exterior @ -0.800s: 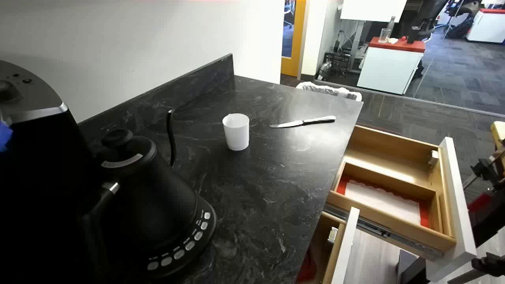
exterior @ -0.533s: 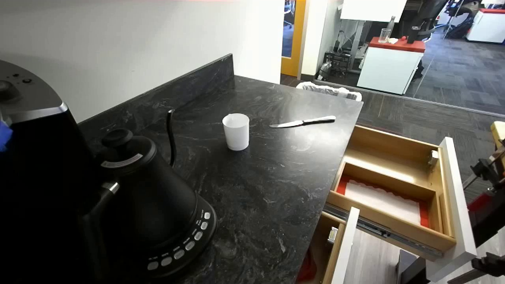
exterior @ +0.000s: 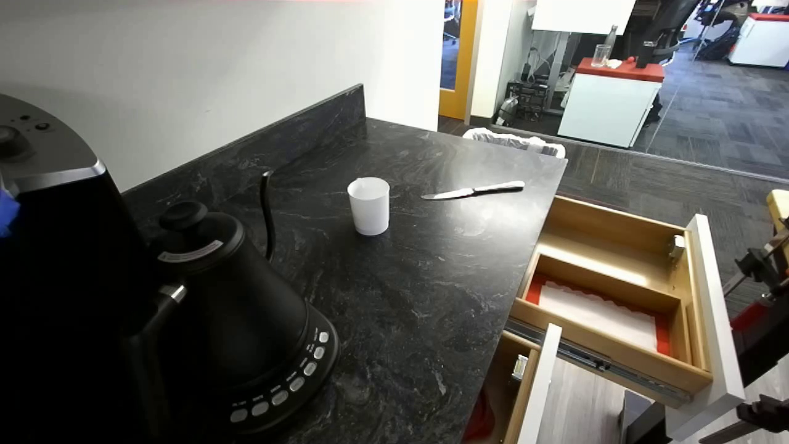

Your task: Put the knife on the countertop inside the box in the drawer

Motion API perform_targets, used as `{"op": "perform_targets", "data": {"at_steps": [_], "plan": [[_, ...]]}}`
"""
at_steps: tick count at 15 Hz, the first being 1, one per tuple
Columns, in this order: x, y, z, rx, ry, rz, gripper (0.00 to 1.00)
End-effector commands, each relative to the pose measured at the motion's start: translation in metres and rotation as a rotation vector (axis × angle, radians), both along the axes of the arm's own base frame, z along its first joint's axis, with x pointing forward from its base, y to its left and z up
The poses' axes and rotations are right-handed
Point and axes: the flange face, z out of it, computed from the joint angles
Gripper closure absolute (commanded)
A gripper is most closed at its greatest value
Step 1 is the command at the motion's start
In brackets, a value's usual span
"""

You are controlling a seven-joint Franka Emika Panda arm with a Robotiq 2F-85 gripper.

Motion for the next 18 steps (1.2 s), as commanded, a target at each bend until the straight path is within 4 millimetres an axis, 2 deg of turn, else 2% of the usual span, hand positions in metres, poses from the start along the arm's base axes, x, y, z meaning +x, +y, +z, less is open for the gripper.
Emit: {"op": "perform_targets", "data": {"at_steps": [1, 13, 14, 16, 17, 18], "plan": [[0.000, 0.000, 0.000, 0.000, 0.001, 0.000, 0.00], [0.000, 0.000, 0.000, 0.000, 0.001, 0.000, 0.00], [0.005, 0.001, 0.002, -0.017, -0.008, 0.012, 0.00], [0.030, 0.000, 0.003, -0.030, -0.025, 0.036, 0.00], [0.027, -0.001, 0.011, -0.040, -0.048, 0.059, 0.00], [0.033, 0.001, 0.016, -0.038, -0.061, 0.099, 0.00]]}}
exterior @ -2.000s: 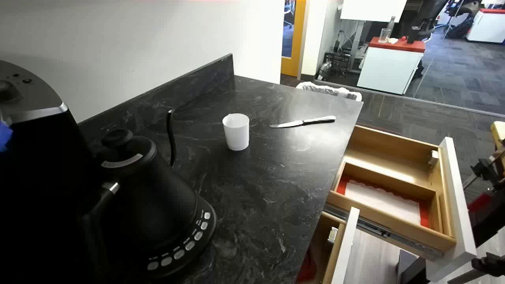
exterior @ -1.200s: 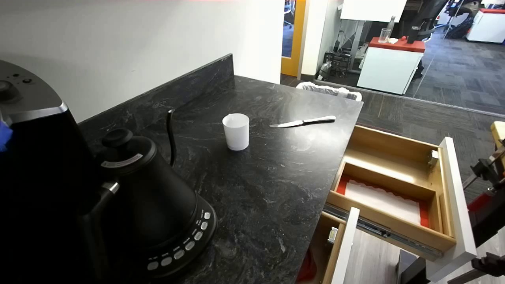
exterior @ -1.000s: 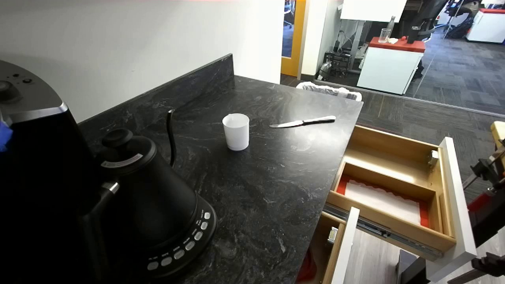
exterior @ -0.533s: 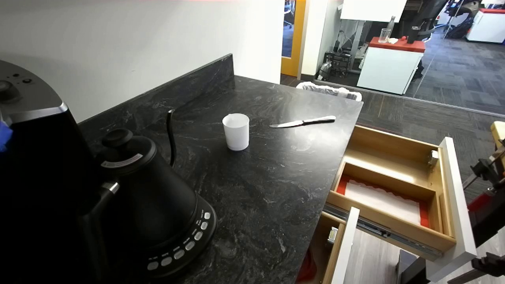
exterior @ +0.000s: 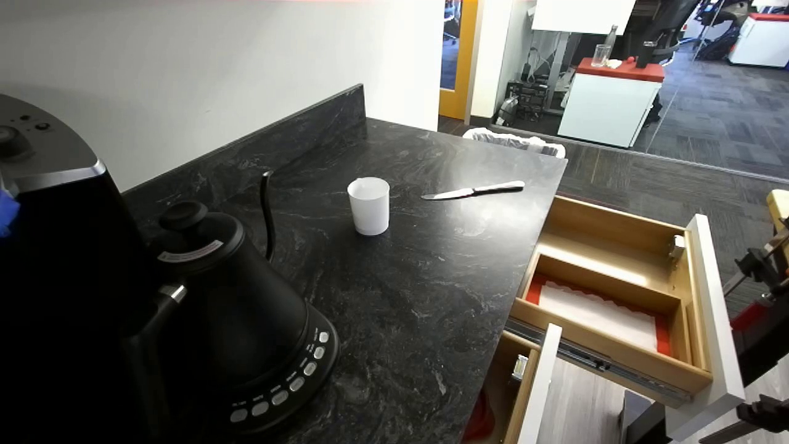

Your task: Put the knife on the countertop inside the box in the drawer

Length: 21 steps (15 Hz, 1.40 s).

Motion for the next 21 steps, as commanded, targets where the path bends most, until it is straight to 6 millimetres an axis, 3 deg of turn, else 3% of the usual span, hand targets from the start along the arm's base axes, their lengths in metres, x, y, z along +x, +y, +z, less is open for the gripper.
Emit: {"op": "perform_targets", "data": {"at_steps": [1, 3, 7, 10, 13, 18, 21], "plan": [[0.021, 0.001, 0.020, -0.032, -0.038, 0.131, 0.00], [0.047, 0.005, 0.024, -0.047, -0.050, 0.197, 0.00], [0.066, 0.001, 0.032, -0.041, -0.053, 0.293, 0.00], [0.088, 0.004, 0.026, -0.039, -0.041, 0.340, 0.00], [0.123, 0.014, 0.012, -0.055, -0.045, 0.335, 0.00], [0.176, 0.066, -0.023, -0.048, -0.057, 0.300, 0.00], [0.190, 0.099, -0.038, -0.036, -0.057, 0.279, 0.00]]}}
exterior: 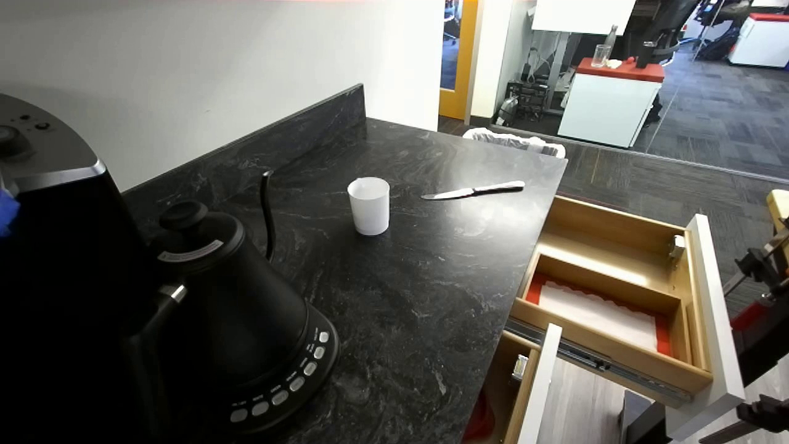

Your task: Put the knife on the countertop inside the box in the drawer

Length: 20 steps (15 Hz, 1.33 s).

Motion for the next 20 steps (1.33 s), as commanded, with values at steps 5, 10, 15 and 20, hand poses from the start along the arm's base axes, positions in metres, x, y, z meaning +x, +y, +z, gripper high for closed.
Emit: {"op": "perform_targets", "data": {"at_steps": [5, 10, 15, 20], "plan": [[0.022, 0.057, -0.043, 0.017, -0.043, 0.031, 0.00], [0.025, 0.058, -0.068, 0.013, -0.033, 0.043, 0.00], [0.027, 0.058, -0.074, 0.013, -0.027, 0.043, 0.00], [0.044, 0.032, -0.091, 0.021, -0.012, 0.041, 0.00]]}}
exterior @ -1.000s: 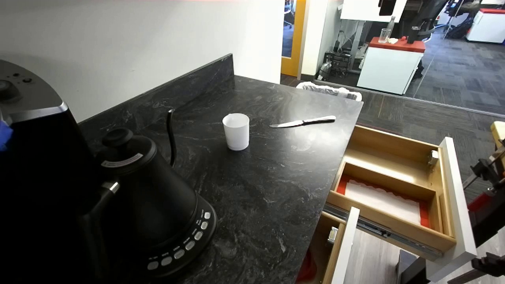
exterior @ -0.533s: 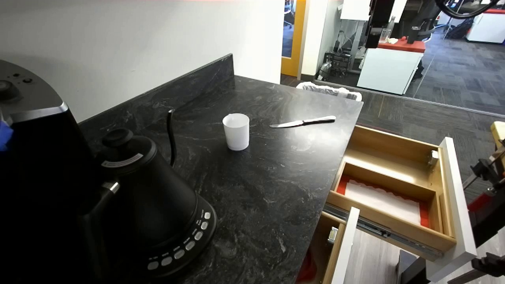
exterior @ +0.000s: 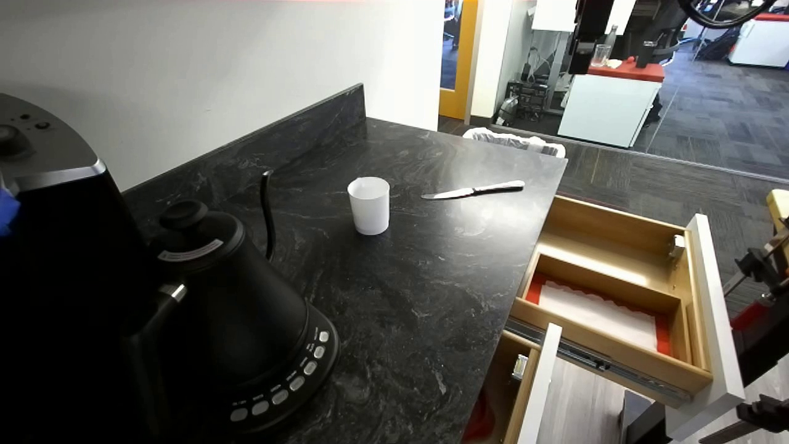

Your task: Put the knife on the countertop inside the box in the drawer

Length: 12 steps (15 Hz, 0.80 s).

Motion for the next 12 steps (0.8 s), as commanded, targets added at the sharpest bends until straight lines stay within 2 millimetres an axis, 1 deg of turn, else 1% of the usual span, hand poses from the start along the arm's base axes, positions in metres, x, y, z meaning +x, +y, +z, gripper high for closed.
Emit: {"op": "perform_targets", "data": {"at_steps": [1, 4, 6, 7, 9, 12], "plan": [[0.021, -0.038, -0.020, 0.022, 0.013, 0.006, 0.00], [0.042, -0.081, -0.041, 0.027, 0.009, 0.044, 0.00], [0.054, -0.099, -0.054, 0.047, -0.001, 0.110, 0.00], [0.042, -0.100, -0.057, 0.059, 0.000, 0.156, 0.00], [0.041, -0.103, -0.069, 0.080, 0.017, 0.236, 0.00], [0.035, -0.100, -0.081, 0.095, 0.047, 0.346, 0.00]]}}
